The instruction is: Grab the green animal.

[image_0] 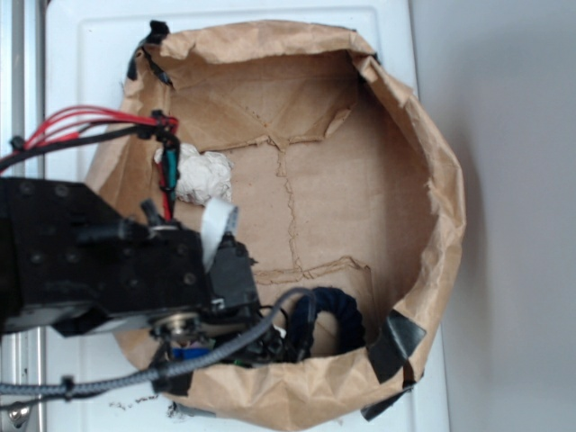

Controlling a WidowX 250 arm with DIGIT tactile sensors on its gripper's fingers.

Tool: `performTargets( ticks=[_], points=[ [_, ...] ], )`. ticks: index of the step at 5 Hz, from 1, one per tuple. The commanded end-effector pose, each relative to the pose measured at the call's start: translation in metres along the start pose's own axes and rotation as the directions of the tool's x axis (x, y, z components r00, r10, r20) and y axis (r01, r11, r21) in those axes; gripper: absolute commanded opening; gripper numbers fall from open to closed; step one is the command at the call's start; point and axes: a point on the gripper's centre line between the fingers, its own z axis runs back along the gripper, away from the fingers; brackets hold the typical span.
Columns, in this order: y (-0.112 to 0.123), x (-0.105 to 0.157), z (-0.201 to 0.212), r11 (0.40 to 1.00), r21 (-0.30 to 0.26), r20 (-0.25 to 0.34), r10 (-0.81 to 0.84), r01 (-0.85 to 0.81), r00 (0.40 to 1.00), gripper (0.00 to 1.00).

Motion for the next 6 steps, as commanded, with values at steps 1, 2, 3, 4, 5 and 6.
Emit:
performTargets(
  ticks=[1, 2, 3, 4, 5, 6],
  points=[
    [-0.021, 0.003, 0.030, 0.996, -0.084, -0.068, 0.008, -0.013, 0.998, 1.00],
    [-0.018, 0.002, 0.032, 0.995, -0.099, -0.099, 0.005, -0.015, 0.995, 1.00],
    [-0.014, -0.001, 0.028, 0.994, -0.105, -0.121, -0.008, -0.005, 0.993, 1.00],
    [-0.010, -0.008, 0.013, 0.994, -0.108, -0.157, -0.026, 0.009, 0.987, 1.00],
    [-0.004, -0.012, -0.006, 0.996, -0.081, -0.144, -0.041, 0.029, 0.989, 1.00],
    [0.007, -0.019, -0.013, 0.997, -0.070, -0.125, -0.042, 0.033, 0.991, 1.00]
  ],
)
